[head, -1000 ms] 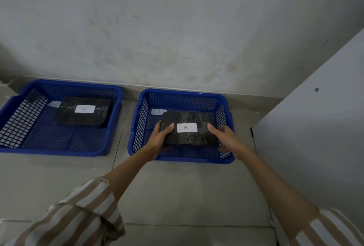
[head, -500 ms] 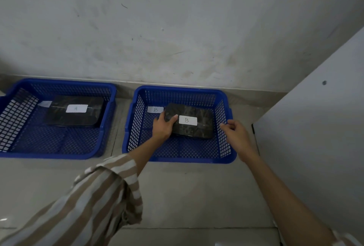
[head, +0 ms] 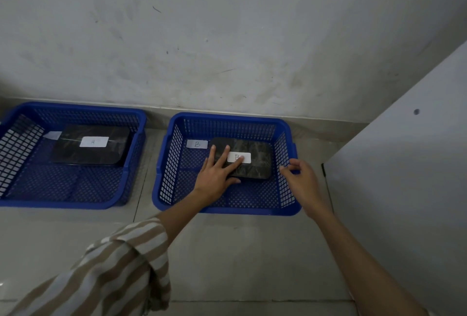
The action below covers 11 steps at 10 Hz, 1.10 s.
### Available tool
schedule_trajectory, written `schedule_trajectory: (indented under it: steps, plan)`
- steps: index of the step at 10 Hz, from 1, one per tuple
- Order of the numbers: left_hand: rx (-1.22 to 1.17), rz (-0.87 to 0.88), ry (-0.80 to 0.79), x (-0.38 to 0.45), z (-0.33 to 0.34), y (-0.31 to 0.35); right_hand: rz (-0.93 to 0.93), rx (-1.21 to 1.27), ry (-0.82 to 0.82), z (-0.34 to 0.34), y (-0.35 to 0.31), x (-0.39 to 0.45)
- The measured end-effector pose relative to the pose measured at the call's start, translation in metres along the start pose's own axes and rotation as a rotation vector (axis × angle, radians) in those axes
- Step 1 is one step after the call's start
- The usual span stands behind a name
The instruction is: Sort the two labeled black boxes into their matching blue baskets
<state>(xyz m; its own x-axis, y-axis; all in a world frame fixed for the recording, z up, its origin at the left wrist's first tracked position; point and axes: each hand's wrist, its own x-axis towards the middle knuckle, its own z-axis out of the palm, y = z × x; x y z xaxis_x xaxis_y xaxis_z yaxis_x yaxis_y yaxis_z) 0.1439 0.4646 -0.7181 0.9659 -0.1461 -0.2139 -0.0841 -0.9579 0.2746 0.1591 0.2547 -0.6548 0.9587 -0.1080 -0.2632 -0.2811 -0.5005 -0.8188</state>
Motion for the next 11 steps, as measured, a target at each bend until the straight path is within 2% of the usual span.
schedule_trajectory:
  steps: [2,6,8,9,10,11]
  plan:
    - [-0.014,-0.045,-0.039,0.03,-0.008,0.005,-0.098,-0.143,-0.021,0.005,0.004,-0.005]
    - [-0.057,-0.017,-0.183,0.038,-0.028,-0.001,-0.067,-0.165,-0.09,0.002,-0.008,-0.007]
    - [-0.097,0.13,-0.123,0.007,-0.045,-0.014,-0.108,-0.217,-0.135,0.001,-0.029,-0.011]
    - [-0.18,0.112,-0.01,-0.021,-0.058,-0.022,-0.104,-0.317,-0.243,0.005,-0.044,-0.02]
    - [-0.21,0.068,0.154,-0.05,-0.104,-0.009,-0.083,-0.297,-0.305,0.0,-0.082,-0.051]
    - [-0.199,0.047,0.082,-0.082,-0.164,0.011,-0.048,-0.302,-0.303,-0.018,-0.129,-0.088]
